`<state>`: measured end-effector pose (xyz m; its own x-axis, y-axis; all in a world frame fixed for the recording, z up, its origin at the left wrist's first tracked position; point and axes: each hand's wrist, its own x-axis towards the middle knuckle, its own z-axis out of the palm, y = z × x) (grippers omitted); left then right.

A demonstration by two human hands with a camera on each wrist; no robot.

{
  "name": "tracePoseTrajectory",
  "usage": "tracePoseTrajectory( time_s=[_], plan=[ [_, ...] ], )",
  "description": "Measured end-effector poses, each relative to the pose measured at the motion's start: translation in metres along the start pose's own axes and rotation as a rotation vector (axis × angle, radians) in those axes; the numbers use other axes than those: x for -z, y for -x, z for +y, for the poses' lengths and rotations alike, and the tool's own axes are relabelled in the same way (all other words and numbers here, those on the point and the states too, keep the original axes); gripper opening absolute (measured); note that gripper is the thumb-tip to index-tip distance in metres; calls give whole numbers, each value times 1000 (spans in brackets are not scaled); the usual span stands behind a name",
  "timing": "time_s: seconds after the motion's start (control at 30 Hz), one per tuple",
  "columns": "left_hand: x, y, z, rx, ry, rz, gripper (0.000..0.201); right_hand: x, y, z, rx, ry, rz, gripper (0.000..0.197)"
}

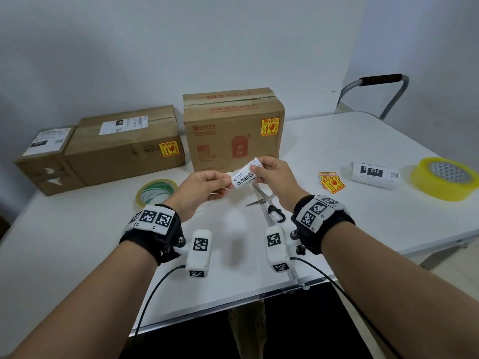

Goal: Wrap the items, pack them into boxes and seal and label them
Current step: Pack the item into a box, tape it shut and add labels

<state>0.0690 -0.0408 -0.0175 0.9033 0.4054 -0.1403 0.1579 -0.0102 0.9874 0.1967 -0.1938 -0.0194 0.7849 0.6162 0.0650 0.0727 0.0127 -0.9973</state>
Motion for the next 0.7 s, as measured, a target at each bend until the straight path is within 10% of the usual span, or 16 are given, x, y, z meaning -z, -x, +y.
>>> tracePoseTrajectory(
  time_s=[0.4,0.7],
  plan=[
    [-11,0,1,15,95,145,10,-6,-6,-7,213,406,192,28],
    [-22,-3,3,-14,197,176,20,-24,-4,-11,121,328,-3,10]
  ],
)
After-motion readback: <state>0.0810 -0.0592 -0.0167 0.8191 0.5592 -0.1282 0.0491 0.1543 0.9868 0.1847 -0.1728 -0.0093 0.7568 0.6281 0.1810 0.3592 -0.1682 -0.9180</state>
